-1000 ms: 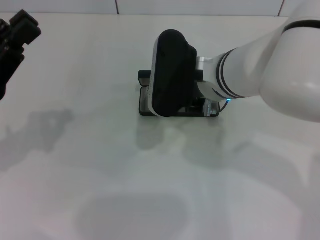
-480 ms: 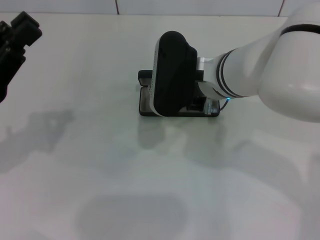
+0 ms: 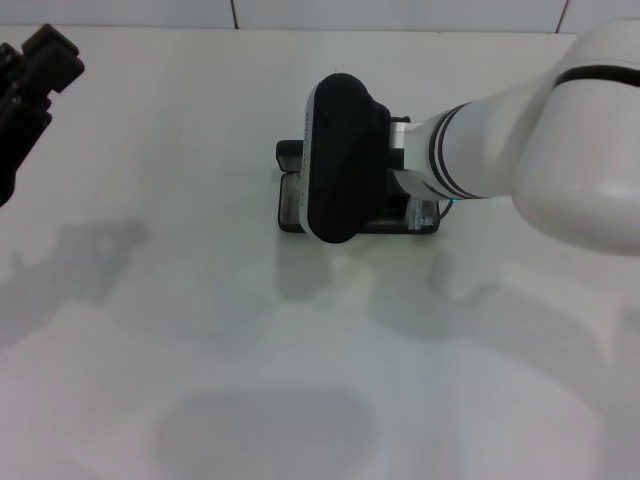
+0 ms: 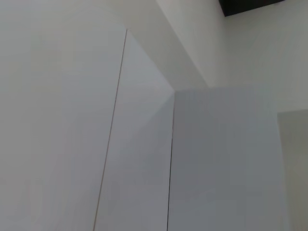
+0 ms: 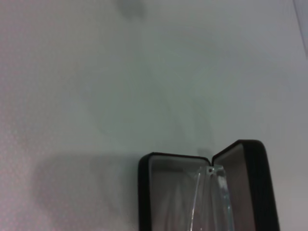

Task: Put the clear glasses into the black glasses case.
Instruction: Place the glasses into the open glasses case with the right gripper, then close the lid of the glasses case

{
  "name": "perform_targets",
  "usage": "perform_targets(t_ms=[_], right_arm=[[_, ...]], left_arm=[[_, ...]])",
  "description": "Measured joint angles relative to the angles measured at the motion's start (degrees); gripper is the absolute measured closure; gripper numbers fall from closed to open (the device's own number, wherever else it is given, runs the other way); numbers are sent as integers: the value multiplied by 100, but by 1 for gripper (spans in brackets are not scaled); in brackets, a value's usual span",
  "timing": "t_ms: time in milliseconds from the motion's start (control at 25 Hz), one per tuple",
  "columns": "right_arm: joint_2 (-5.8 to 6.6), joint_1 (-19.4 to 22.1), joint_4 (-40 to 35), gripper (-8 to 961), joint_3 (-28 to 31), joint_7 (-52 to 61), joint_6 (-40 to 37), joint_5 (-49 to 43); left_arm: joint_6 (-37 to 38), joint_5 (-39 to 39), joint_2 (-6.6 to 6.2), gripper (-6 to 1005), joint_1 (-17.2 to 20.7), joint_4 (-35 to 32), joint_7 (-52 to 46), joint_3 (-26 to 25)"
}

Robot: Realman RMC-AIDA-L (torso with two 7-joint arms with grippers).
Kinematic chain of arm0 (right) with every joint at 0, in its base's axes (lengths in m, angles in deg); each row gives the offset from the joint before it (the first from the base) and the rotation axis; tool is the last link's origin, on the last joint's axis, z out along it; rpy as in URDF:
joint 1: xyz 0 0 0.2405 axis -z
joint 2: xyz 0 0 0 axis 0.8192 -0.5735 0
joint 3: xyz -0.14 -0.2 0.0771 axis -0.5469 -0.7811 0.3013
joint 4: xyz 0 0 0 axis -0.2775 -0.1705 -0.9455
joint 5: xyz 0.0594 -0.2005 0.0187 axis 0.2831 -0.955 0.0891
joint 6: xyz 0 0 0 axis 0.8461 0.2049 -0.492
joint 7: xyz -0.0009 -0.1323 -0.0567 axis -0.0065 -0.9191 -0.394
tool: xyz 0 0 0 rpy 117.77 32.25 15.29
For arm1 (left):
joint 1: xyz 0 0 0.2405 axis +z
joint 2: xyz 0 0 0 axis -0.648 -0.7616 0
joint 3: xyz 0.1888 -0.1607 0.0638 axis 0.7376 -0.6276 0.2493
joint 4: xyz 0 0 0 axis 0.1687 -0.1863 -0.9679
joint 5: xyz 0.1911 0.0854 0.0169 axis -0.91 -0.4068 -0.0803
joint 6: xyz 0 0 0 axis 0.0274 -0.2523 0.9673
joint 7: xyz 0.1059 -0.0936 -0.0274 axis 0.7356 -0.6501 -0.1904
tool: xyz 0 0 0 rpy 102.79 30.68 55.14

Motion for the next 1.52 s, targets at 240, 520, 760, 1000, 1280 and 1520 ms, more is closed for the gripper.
perform_targets(t_ms=[240, 520, 760, 1000, 1280, 1520], right_arm=[[0, 1, 0, 865, -19, 13, 73, -44], [0, 46, -101, 826, -74, 0, 80, -45], [3, 660, -917, 817, 70, -22, 4, 11], [28, 2269, -2849, 811, 506, -505, -411, 322], [99, 3939, -4305, 803, 2110, -2379, -1178, 3196], [127, 4553, -3863, 797, 4447, -3871, -2893, 5984]], left_arm=[[0, 0, 4, 888, 0, 0, 5, 0], [0, 0, 5, 888, 2, -1, 15, 0], [1, 1, 5, 888, 21, -1, 15, 0], [2, 1, -22, 889, -194, -37, -62, 11], [-98, 2, -83, 891, -157, -41, -267, 2], [-412, -139, -144, 889, -649, -63, -733, 12]])
